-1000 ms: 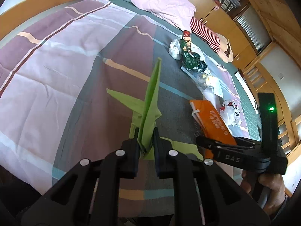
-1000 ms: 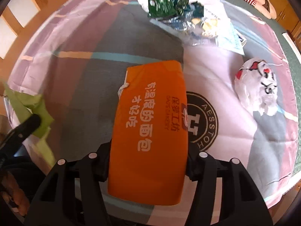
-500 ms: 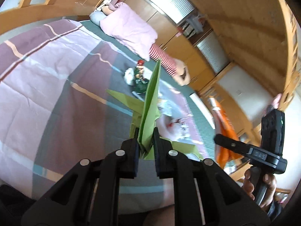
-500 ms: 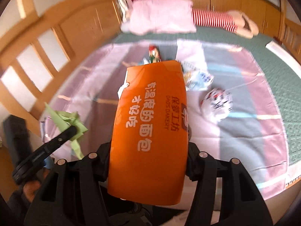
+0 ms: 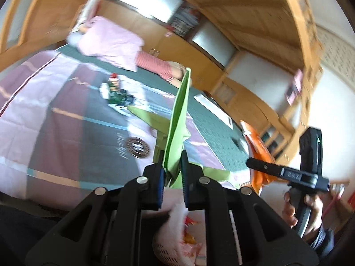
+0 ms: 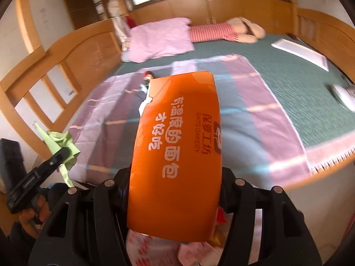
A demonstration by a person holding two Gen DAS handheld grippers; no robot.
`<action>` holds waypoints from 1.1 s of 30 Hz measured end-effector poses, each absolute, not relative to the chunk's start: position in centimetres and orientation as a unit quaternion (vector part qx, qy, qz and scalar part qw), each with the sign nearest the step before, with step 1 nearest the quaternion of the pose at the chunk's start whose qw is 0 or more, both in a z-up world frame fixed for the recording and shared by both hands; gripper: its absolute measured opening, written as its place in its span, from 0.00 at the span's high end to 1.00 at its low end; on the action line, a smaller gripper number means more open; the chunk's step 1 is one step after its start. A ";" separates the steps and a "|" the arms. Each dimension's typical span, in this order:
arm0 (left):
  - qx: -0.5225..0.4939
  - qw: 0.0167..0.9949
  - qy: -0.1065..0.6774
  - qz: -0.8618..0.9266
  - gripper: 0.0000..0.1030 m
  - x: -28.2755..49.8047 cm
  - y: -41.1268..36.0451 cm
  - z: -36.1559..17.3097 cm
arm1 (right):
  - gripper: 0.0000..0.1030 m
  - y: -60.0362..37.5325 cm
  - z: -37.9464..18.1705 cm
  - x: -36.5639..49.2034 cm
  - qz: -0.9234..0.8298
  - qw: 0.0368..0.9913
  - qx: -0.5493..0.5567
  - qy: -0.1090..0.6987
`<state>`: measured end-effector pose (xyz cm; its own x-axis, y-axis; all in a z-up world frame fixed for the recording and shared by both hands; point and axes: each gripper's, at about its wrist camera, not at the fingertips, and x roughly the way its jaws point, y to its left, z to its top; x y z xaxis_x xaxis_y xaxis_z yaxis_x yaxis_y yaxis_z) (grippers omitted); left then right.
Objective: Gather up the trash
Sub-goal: 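Carry both items to the bin and open the right tool to drop the orange bag, then open the left tool over the bin to drop the green crane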
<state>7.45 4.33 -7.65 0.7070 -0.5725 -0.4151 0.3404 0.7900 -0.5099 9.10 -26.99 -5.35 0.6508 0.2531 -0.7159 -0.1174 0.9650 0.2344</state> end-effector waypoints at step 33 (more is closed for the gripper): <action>-0.129 0.861 0.338 -0.358 0.86 4.4 -5.0 -9.0 | 0.20 -33.9 -8.5 1.6 0.021 0.887 0.135 0.441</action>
<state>4.40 -4.96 -9.02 0.5140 -0.7038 -0.4903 0.5299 0.7100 -0.4638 1.62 -33.90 -8.50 0.6097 0.1570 -0.7769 0.0815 0.9626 0.2584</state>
